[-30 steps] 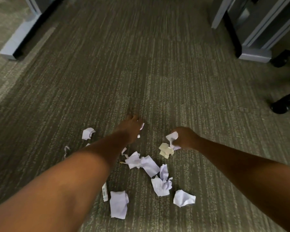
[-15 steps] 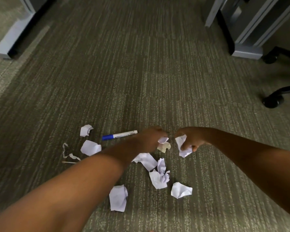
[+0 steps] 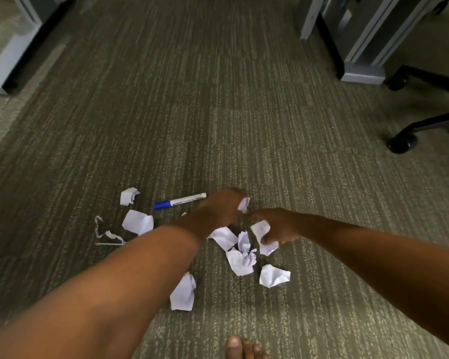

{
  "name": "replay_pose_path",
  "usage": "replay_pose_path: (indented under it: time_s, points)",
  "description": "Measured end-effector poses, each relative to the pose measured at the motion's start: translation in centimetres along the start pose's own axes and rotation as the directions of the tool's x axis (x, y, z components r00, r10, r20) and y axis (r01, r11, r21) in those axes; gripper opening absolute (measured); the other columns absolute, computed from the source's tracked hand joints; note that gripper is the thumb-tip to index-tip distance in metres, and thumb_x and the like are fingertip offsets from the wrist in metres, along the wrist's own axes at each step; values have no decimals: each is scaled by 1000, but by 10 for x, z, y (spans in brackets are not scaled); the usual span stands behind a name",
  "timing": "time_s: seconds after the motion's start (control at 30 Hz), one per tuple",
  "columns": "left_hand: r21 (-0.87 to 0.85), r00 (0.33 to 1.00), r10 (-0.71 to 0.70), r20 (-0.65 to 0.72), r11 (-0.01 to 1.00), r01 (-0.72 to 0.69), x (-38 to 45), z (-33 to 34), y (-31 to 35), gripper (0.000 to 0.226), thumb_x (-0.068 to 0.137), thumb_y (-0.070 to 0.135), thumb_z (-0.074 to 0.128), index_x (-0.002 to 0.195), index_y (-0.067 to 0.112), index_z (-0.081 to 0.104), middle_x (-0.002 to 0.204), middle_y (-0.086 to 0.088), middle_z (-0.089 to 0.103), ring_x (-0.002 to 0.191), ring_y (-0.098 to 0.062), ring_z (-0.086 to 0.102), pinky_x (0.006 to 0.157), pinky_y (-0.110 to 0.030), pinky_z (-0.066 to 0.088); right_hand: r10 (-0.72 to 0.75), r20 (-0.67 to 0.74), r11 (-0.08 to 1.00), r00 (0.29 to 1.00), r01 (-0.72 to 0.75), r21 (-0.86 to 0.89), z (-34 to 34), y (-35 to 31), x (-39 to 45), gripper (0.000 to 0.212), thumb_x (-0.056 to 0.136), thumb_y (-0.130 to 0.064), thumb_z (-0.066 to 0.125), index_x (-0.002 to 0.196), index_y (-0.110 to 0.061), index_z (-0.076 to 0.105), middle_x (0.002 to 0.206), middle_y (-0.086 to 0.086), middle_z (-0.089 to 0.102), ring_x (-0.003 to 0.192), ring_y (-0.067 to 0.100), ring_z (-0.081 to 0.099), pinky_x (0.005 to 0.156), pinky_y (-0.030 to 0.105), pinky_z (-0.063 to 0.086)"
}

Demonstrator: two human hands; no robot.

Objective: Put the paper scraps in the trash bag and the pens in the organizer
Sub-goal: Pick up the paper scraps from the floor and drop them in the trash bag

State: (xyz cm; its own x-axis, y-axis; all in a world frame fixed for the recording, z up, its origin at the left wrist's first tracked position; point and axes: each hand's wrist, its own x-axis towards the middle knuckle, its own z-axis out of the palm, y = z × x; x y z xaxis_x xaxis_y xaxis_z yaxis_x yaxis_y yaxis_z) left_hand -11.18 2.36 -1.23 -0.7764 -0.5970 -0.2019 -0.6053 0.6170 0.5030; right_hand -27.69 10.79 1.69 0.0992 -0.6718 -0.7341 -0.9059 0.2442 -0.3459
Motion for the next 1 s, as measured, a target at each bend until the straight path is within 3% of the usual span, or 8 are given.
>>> replay_pose_path:
  time_s: [0.1, 0.23, 0.33, 0.43, 0.57, 0.7, 0.83, 1.0]
  points:
    - [-94, 991, -79, -111, 993, 68, -18, -17, -10, 24, 91, 19, 58, 112, 10, 63, 112, -12, 68, 105, -29, 63, 93, -34, 46, -93, 63, 973, 994, 104, -206, 10, -22, 2, 64, 77, -29, 66, 138, -29, 48, 140, 3, 55, 118, 23, 60, 87, 25, 46]
    - [-89, 976, -143, -164, 988, 129, -45, -34, -25, 36, 89, 19, 60, 124, 11, 57, 120, -13, 66, 110, -30, 62, 95, -37, 47, -106, 57, 935, 993, 119, -334, 12, -40, 7, 24, 79, -23, 64, 100, -11, 63, 105, 7, 72, 99, 24, 68, 80, 29, 49]
    - [-94, 966, -165, -201, 984, 148, -67, -48, -35, 36, 91, 21, 58, 125, 11, 57, 121, -14, 66, 110, -32, 62, 93, -37, 47, -120, 35, 883, 992, 123, -452, 11, -43, 10, 11, 86, -18, 61, 97, -15, 59, 118, 6, 66, 113, 23, 60, 91, 28, 41]
    - [-150, 953, -186, -238, 977, 154, -92, -65, -43, 40, 91, 20, 60, 130, 10, 56, 126, -14, 63, 116, -30, 59, 94, -31, 41, -68, 30, 896, 997, 75, -438, -4, -47, 8, 36, 89, -21, 60, 124, -12, 60, 133, 6, 59, 124, 23, 53, 96, 24, 38]
    - [-158, 929, -228, -290, 969, 188, -122, -89, -53, 31, 96, 18, 54, 126, 10, 58, 122, -15, 65, 112, -31, 61, 88, -29, 41, -49, -70, 930, 996, 19, -368, -40, -76, 3, 42, 87, -22, 65, 127, -9, 60, 130, 11, 62, 119, 27, 58, 100, 35, 46]
    - [-137, 902, -271, -335, 962, 238, -152, -121, -60, 35, 97, 22, 55, 129, 9, 55, 125, -15, 63, 111, -32, 61, 86, -33, 44, -167, -211, 959, 963, 109, -261, -66, -135, 3, 31, 88, -15, 64, 116, -1, 64, 116, 15, 65, 108, 28, 62, 87, 34, 48]
    - [-151, 839, -354, -413, 935, 321, -180, -161, -73, 30, 95, 25, 56, 124, 17, 58, 120, -11, 65, 106, -30, 63, 84, -35, 49, -279, -322, 957, 905, 236, -168, -79, -213, 14, 18, 89, -12, 64, 105, -6, 64, 94, 7, 59, 81, 20, 60, 59, 26, 45]
    - [-143, 742, -301, -599, 952, 271, -236, -205, -95, 17, 87, 24, 64, 102, 14, 64, 93, -5, 67, 83, -24, 63, 67, -30, 44, -399, -445, 917, 802, 348, -194, -88, -318, 17, 15, 85, -17, 65, 92, -4, 66, 89, 14, 66, 85, 29, 65, 73, 41, 51]
